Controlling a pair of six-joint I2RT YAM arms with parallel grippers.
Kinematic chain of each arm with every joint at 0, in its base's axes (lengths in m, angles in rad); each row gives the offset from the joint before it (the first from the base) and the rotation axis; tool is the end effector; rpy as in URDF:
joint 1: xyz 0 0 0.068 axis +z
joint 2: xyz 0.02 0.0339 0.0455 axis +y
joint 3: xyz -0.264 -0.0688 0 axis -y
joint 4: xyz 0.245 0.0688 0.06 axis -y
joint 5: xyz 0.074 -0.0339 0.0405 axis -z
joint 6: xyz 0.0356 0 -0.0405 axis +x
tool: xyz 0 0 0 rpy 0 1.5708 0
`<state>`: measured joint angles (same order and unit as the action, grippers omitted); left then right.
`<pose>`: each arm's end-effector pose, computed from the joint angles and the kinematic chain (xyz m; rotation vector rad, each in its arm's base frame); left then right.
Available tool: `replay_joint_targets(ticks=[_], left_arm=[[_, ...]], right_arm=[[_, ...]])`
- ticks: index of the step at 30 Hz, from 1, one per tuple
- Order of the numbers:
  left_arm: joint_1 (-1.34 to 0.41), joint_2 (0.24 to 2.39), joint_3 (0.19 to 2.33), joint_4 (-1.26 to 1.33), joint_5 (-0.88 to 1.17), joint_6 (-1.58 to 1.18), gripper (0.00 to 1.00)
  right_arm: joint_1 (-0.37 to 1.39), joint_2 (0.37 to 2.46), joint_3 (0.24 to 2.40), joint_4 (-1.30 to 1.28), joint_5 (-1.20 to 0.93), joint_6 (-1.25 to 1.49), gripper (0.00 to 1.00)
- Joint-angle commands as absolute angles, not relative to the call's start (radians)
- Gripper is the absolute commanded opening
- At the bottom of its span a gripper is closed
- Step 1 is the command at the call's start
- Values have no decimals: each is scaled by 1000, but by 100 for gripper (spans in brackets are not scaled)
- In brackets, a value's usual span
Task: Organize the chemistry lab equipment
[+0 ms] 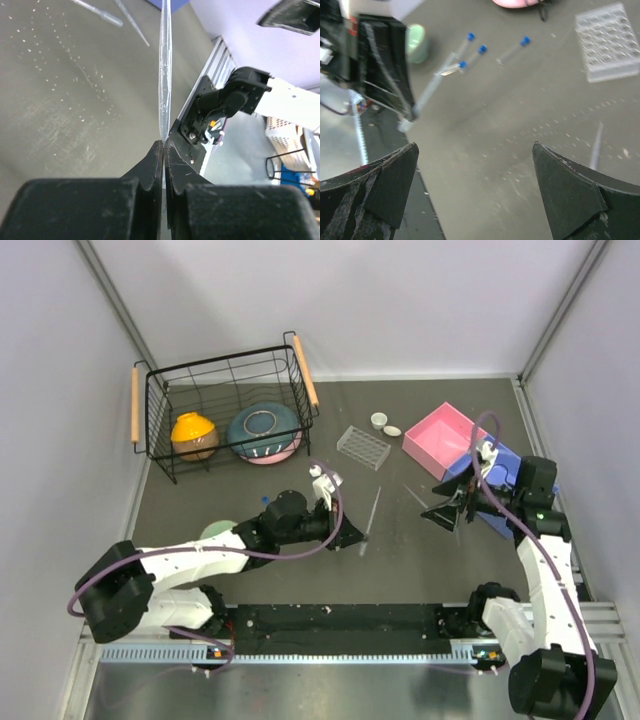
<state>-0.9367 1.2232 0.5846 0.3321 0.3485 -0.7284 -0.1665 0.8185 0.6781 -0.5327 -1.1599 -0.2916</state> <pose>0.1472 -0.2207 0.2314 0.4926 2.0817 -1.4007 0.1628 0.0057 0.2764 -0.6984 1.8103 0.9782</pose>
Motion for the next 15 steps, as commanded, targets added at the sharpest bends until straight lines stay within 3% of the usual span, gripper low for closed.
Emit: replay_joint_targets(ticks=[1,10,15], left_arm=[[-962,1212,546,603,276,-833,3],[-1005,1295,620,681,226,-877,3],[-1020,1310,635,699,218,-893,3]], right_arm=[[-120,821,759,-532,-1373,-134,96],[98,827,710,-221,-1046,411,91],[113,871,621,-66,-1011,624,78]])
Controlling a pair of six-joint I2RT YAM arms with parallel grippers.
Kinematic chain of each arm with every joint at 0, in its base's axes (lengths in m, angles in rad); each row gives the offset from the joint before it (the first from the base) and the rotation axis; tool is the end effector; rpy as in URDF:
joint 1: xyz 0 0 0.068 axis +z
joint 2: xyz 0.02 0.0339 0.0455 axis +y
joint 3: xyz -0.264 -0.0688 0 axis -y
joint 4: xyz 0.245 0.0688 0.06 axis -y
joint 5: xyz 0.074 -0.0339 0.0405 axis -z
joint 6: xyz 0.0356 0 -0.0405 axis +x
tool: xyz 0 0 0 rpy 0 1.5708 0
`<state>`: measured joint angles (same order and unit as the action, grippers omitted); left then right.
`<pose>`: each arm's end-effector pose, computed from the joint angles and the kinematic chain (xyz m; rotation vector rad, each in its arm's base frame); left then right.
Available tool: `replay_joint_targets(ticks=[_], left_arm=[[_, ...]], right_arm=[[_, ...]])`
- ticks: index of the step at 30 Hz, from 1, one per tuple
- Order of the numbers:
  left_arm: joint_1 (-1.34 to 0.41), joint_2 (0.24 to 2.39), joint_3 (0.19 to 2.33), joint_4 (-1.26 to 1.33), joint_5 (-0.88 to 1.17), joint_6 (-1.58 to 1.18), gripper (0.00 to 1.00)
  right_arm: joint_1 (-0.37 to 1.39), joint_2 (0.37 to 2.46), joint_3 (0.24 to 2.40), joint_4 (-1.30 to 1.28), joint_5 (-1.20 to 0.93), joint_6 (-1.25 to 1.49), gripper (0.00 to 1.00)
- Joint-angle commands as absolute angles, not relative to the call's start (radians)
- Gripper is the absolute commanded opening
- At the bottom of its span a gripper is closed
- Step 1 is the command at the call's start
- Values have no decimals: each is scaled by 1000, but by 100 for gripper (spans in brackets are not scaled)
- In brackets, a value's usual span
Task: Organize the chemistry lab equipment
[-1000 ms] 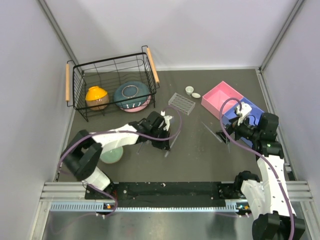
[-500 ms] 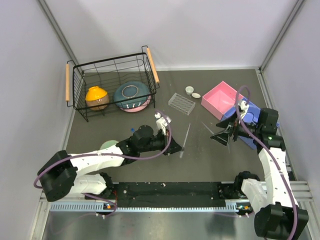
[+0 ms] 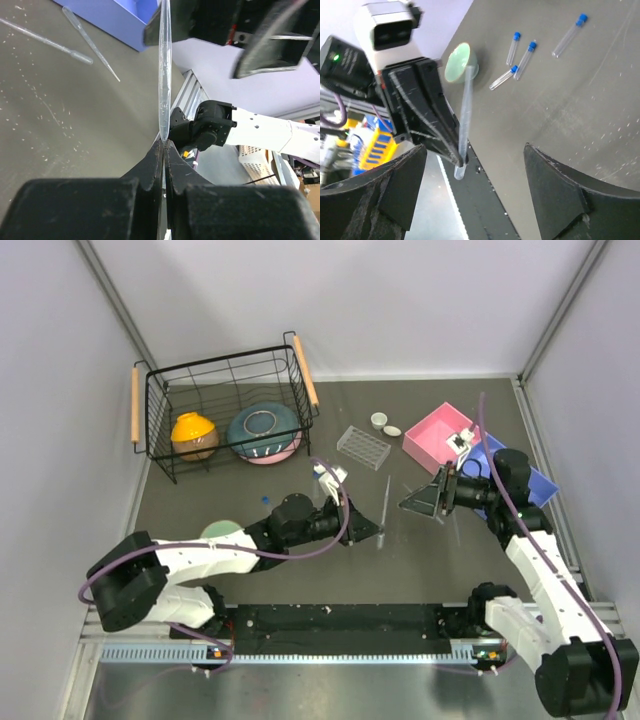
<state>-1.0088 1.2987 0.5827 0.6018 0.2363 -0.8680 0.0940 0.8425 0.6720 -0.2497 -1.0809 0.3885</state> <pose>0.1428 -0.2424 0.2399 0.3428 1.9288 -1.5382 0.1750 0.0481 0.2911 -0.4439 1.9499 1.3746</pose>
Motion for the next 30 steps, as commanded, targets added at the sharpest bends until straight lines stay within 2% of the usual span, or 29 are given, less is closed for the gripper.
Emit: replay_joint_targets(ticks=[1,5,13,16,17,19,20,22,25,26,27,28,30], left_arm=[[-1023,1316,640,699,221,-894,3],[-1031,1353,669,706,229,-896,3],[-1043,1399,721,698,241,-913,3],[-1049,1405,733,693,241,-913,3],[-1051,1408,739,690,242,-913,4],[-1055,1410,742,684,242,-910,4],[-1057,1414,747,681,242,-907,5],[-1055,1414,752,673,252,-902,7],[-1057,1407,749,649,256,-891,24],[-1057,1393,741,638,253,-887,32],[-1057,1382,736,617,247,-874,52],[-1055,1359,730,588,235,-868,64],[-1055,1335,707,552,222,-842,80]], right_arm=[[124,876,615,-64,-1009,621,76],[138,893,607,-58,-1019,606,67],[152,882,589,-40,-1052,604,57],[152,881,583,-43,-1048,601,44],[152,881,583,-43,-1051,601,34],[153,885,583,-23,-1061,620,23],[152,888,583,-12,-1086,626,11],[152,891,592,-8,-1110,630,1],[150,887,632,-62,-1114,566,0],[144,881,643,-90,-1100,545,0],[138,879,653,-112,-1091,525,0],[132,879,669,-139,-1075,494,0],[109,874,680,-163,-1057,462,0]])
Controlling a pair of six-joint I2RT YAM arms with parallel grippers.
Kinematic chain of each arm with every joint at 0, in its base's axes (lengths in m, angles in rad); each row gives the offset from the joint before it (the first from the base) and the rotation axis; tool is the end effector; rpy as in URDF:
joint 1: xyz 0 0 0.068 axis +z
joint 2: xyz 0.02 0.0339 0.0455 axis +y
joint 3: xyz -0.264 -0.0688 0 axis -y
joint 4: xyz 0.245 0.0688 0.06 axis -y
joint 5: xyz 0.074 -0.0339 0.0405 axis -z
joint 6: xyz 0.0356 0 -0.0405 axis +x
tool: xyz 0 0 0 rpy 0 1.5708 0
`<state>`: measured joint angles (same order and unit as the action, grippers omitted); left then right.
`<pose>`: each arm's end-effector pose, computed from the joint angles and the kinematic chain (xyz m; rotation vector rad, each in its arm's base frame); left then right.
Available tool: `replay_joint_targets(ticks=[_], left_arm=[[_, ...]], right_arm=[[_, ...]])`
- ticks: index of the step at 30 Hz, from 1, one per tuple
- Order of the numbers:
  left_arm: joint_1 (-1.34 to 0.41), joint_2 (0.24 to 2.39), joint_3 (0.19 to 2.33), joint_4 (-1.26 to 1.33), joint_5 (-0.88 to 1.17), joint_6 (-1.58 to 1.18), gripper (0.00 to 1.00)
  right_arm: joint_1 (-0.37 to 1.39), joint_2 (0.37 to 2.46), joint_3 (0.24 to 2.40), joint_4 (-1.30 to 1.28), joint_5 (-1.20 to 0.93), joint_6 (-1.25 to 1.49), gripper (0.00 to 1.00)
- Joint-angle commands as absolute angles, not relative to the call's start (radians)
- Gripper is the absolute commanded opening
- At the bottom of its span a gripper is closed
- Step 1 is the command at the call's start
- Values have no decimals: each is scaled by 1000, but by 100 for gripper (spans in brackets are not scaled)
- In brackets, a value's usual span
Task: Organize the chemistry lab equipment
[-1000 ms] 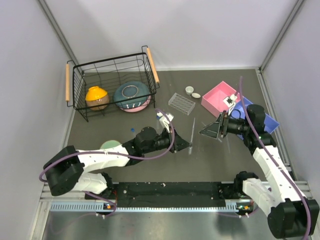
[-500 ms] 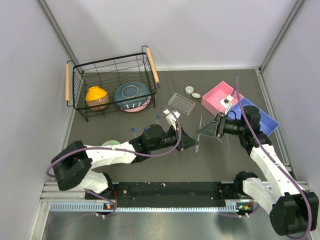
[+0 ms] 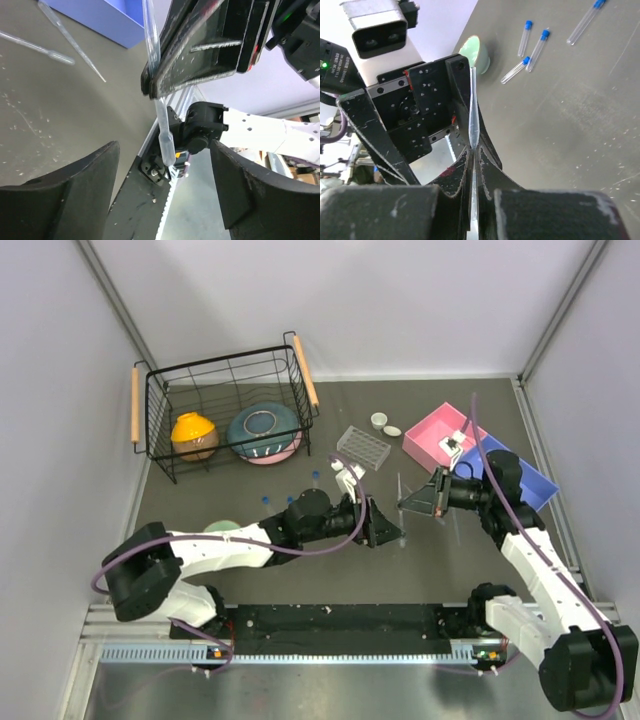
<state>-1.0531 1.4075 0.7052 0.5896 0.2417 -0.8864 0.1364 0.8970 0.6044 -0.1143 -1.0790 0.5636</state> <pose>0.1464 -0.2742 0.2493 0.3761 1.9409 -1.5829 0.1845 0.0570 0.2706 -0.3299 2.0224 1.5025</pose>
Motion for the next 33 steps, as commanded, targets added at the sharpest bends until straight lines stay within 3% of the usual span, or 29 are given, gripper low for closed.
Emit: replay_joint_targets(ticks=[1,8,16,24,33], left_arm=[[-1055,1307,703,526,204,-833,83],[-1055,1152,673,226,44,-727,92],[-1052,863,641,-211,-265,-663,99],[-1052,599,473,-253,-334,-739,99],[-1052,522,456,-327,-379,-746,99]], right_arm=[[101,874,701,-201,-1030,409,0],[75,969,962,-524,-706,-32,0],[22,1199,1163,-525,-407,-143,0],[-37,1428,1330,-486,-351,-91,0],[-41,1624,1450,-488,-354,-38,0]])
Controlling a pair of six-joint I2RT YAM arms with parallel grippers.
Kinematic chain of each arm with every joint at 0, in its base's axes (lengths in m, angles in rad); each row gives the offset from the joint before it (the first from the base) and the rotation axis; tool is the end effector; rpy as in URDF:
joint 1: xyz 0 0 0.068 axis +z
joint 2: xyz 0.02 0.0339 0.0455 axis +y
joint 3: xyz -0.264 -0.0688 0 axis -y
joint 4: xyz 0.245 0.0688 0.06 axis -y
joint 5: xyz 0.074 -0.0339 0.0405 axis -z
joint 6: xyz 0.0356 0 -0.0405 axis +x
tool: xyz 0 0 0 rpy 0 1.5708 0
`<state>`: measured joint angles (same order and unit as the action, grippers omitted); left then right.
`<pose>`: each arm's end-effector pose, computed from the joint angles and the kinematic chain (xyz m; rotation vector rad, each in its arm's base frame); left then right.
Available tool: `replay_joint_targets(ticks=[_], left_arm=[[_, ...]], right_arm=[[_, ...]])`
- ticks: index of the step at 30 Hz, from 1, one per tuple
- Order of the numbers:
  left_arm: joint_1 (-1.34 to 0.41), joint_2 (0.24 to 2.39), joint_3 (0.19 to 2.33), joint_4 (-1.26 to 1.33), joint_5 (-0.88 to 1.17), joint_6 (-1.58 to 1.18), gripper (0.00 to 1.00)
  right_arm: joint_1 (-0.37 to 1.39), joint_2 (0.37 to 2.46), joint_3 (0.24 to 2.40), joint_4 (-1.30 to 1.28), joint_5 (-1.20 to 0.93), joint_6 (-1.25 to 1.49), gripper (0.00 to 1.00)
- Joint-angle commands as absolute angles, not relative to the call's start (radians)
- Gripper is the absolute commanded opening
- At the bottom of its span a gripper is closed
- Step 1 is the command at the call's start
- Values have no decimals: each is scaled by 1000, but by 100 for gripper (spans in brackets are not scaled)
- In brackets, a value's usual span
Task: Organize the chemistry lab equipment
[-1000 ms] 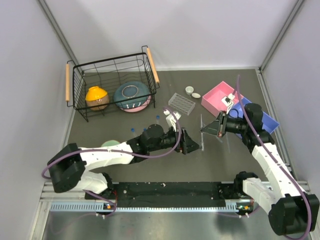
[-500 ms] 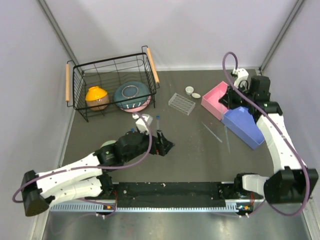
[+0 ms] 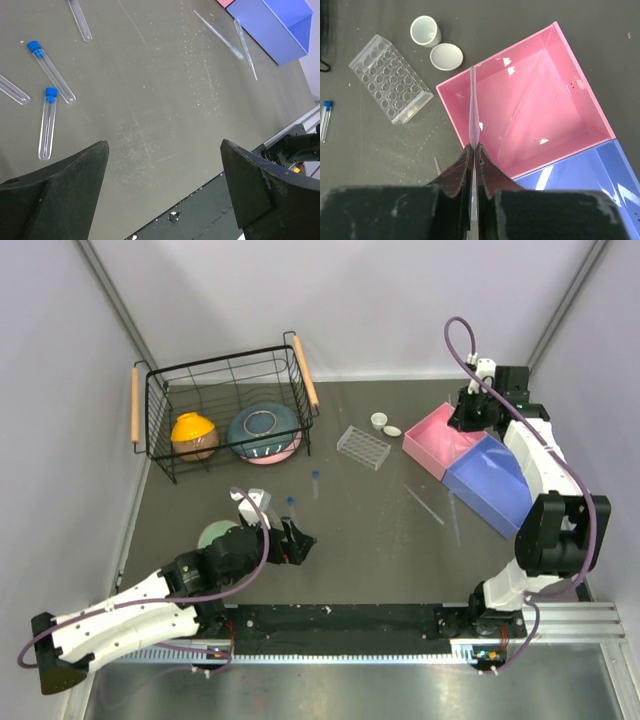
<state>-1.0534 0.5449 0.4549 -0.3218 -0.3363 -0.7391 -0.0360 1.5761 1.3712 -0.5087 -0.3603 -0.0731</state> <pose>0.0806 -0.1178 0.2450 0.0956 2.0532 -0.8276 0.3548 -0.0002 0.3161 -0.2285 2.2420 0.3525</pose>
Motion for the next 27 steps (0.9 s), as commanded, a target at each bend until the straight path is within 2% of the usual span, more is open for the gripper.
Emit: replay_joint_targets(ticks=[1,19,22,24,25,27], left_arm=[[-1052,520,457,-327,-382,-744,99],[-1051,563,457,-302,-382,-752,99],[-1051,565,462,-299,-383,-750,99],[-1051,565,462,-302,-383,-752,99],[-1051,563,462,-302,-385,-752,99],[-1051,561,465,-304,-385,-752,99]], right_arm=[[-41,1635,1456,-488,-354,-34,0],[-41,1792,1540,-520,-311,-48,5],[-43,1805,1546,-525,-304,-49,10],[-44,1809,1548,-528,-305,-49,18],[-44,1809,1546,-531,-305,-49,19],[-49,1804,1545,-532,-304,-48,28]])
